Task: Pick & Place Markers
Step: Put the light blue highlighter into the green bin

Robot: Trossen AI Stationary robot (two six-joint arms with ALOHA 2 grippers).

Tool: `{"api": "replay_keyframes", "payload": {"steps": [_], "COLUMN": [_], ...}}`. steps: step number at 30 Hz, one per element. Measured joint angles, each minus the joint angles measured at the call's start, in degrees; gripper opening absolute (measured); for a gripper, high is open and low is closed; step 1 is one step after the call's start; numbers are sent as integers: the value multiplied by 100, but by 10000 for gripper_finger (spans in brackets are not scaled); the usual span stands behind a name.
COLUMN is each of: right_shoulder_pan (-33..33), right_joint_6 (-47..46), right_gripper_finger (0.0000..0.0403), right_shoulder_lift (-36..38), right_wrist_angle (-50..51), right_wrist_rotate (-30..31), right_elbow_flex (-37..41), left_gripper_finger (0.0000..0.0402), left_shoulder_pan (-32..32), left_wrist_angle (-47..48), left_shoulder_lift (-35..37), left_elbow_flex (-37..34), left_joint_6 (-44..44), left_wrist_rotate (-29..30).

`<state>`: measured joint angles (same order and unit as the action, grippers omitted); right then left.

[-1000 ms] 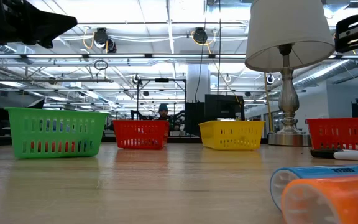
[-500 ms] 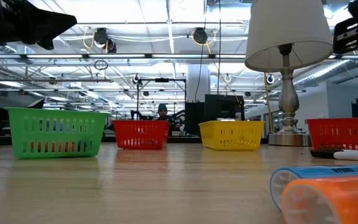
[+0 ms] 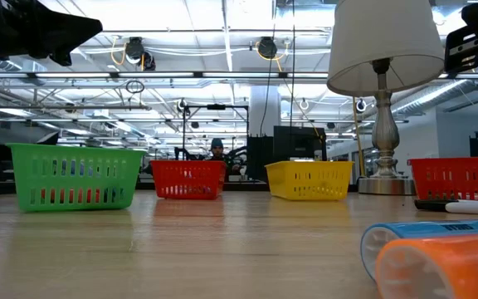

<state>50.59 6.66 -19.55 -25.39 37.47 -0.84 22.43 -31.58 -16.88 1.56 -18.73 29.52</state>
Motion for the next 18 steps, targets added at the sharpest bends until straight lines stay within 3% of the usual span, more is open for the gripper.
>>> {"api": "replay_keyframes", "payload": {"steps": [18], "right_shoulder_pan": [0], "right_joint_6": [0], "right_gripper_finger": [0], "right_shoulder_lift": [0], "right_wrist_angle": [0], "right_wrist_rotate": [0], "right_elbow_flex": [0], "left_gripper_finger": [37], "left_shoulder_pan": [-1], "left_wrist_angle": [-1], "left_shoulder_lift": [2], "left_elbow_flex": [0], "left_joint_6": [-58], "left_wrist_rotate": [-3]}}
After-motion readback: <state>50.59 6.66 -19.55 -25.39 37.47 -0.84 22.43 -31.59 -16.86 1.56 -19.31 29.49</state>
